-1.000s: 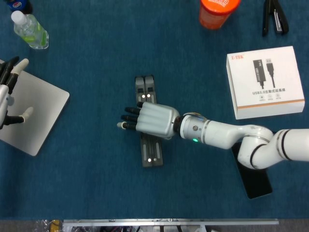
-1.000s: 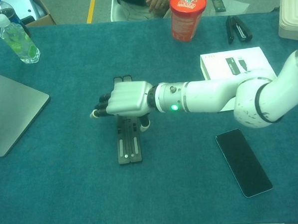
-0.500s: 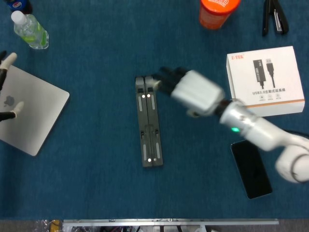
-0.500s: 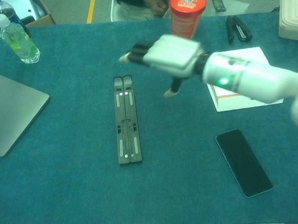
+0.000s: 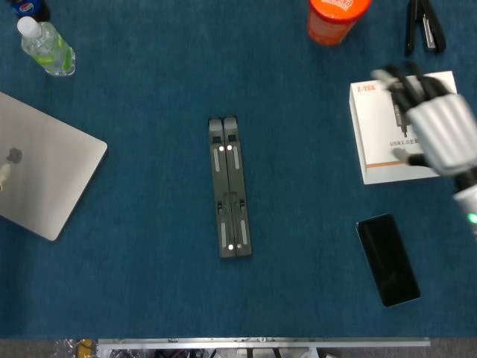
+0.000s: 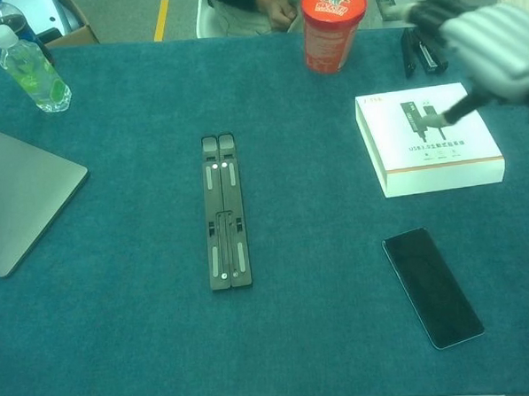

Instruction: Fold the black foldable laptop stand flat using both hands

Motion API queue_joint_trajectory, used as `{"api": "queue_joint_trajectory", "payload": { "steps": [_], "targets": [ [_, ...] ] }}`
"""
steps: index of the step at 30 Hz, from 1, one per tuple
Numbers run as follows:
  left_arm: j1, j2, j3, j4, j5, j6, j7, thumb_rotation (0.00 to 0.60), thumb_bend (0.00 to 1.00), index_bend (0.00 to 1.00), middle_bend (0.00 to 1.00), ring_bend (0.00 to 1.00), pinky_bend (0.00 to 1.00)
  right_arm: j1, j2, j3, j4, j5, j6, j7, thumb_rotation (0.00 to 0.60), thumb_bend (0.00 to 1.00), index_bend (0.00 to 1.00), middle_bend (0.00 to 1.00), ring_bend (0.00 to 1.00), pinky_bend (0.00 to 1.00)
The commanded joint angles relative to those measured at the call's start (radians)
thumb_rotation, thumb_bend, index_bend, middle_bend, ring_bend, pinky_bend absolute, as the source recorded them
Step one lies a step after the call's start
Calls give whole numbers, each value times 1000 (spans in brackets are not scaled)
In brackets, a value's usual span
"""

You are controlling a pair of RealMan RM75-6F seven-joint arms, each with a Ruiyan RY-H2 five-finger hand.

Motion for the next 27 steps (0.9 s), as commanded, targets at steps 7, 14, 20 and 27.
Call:
{"api": "queue_joint_trajectory", "payload": {
  "steps": [7, 14, 20, 27],
  "targets": [
    [48, -22, 12, 3, 42, 93, 34, 600, 234, 0, 7, 0, 7, -176, 51, -20, 39, -7, 141, 106, 600, 14, 0, 119, 61, 259],
    [73, -35, 22, 0, 65, 123, 30, 600, 235, 0, 7, 0, 7, -255, 54, -23, 83, -42, 186, 165, 600, 15, 0, 119, 60, 258],
    [88, -28, 17, -6, 65, 139, 16, 600, 235, 0, 5, 0, 7, -294, 53, -8, 94, -58, 200, 178, 600, 14, 0, 119, 60, 255],
    [97, -26, 17, -8, 64, 135, 15, 600, 235, 0, 5, 0, 7, -315, 57, 14, 101, -73, 187, 191, 600, 14, 0, 119, 60, 255]
  ]
}}
